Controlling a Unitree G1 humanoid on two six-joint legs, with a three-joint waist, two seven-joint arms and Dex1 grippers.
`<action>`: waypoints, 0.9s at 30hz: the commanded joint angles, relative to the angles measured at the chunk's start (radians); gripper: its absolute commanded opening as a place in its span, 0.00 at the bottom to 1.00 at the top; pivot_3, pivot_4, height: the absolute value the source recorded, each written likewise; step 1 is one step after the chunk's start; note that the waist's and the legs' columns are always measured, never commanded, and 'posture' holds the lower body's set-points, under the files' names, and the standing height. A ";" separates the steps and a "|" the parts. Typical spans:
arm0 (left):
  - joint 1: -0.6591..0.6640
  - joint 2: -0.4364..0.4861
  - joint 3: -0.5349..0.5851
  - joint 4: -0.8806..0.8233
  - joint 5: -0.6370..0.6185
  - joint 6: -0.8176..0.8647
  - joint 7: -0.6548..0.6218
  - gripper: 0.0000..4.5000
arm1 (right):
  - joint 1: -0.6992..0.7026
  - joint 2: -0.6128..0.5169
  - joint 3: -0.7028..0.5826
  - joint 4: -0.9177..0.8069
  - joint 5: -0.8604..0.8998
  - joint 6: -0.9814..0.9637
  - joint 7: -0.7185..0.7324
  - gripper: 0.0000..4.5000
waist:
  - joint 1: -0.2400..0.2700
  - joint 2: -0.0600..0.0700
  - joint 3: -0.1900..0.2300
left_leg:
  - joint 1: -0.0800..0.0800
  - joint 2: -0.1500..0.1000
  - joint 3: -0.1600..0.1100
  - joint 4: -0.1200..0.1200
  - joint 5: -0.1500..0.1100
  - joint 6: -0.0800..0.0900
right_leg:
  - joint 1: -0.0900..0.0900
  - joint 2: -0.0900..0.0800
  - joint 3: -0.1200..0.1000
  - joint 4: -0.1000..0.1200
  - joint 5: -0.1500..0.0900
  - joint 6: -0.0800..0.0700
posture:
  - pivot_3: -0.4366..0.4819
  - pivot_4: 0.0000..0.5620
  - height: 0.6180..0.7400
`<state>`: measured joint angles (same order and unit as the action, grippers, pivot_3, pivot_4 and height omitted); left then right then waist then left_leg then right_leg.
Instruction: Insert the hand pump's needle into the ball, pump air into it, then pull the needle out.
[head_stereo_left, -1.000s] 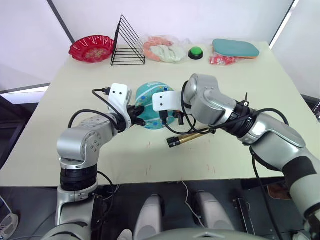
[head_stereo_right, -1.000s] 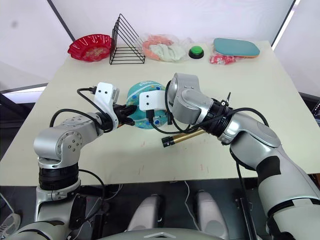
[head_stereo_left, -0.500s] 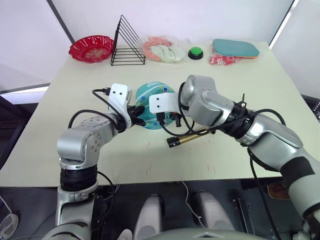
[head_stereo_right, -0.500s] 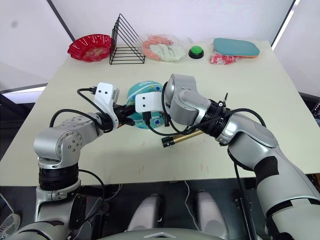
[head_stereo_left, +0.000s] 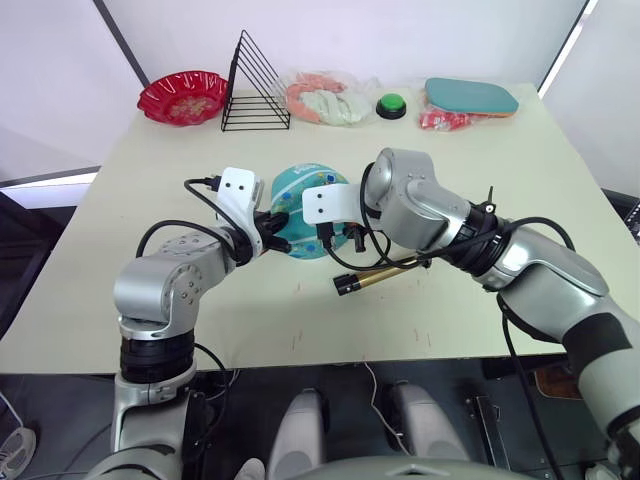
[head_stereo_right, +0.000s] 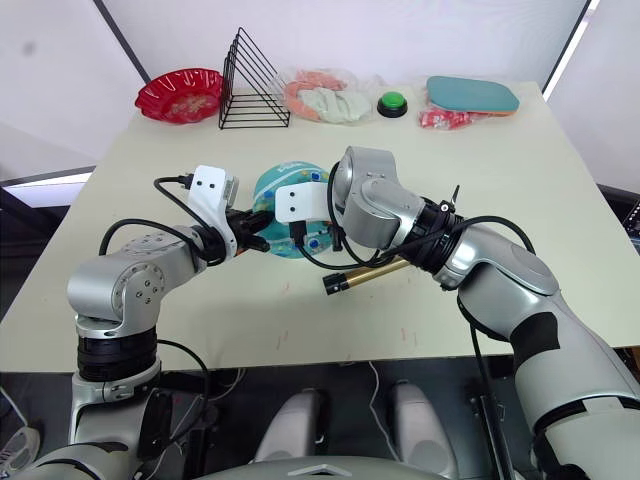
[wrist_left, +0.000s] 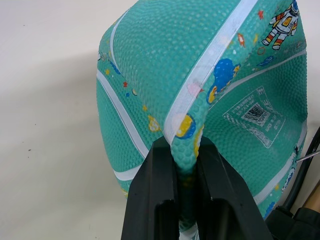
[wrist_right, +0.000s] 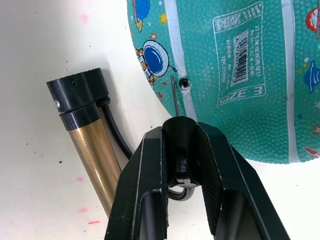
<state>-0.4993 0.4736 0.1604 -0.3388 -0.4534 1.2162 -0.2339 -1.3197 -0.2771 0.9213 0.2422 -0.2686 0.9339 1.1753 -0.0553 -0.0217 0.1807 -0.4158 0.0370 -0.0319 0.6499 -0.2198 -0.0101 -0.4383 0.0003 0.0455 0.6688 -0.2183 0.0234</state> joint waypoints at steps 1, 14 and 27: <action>0.019 0.017 0.008 -0.001 0.025 0.017 0.016 0.00 | -0.022 -0.003 -0.043 -0.003 -0.006 0.001 -0.001 0.07 | 0.000 0.000 0.000 | 0.000 0.000 0.000 0.000 0.000 0.000 | 0.000 0.000 0.000 0.000 0.000 0.000 | 0.48 0.27 1.00; 0.021 0.020 0.002 0.006 0.027 0.011 0.015 0.00 | -0.023 -0.006 -0.058 0.000 -0.008 -0.001 0.007 0.07 | -0.001 0.000 0.000 | 0.000 0.000 0.000 0.000 0.000 0.000 | 0.000 0.000 0.000 0.000 0.000 0.000 | 0.48 0.27 1.00; 0.027 0.023 0.005 -0.001 0.026 0.018 0.016 0.00 | -0.008 -0.006 -0.060 -0.037 0.011 0.000 0.038 0.07 | -0.002 0.000 0.000 | 0.000 0.000 0.000 0.000 0.000 0.000 | 0.000 0.000 0.000 0.000 0.000 0.000 | 0.48 0.27 1.00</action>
<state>-0.4935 0.4792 0.1582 -0.3415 -0.4533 1.2122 -0.2341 -1.3198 -0.2873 0.8892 0.2481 -0.2678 0.9353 1.1977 -0.0577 -0.0217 0.1807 -0.4157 0.0371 -0.0319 0.6498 -0.2198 -0.0101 -0.4383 0.0004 0.0455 0.6688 -0.2183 0.0235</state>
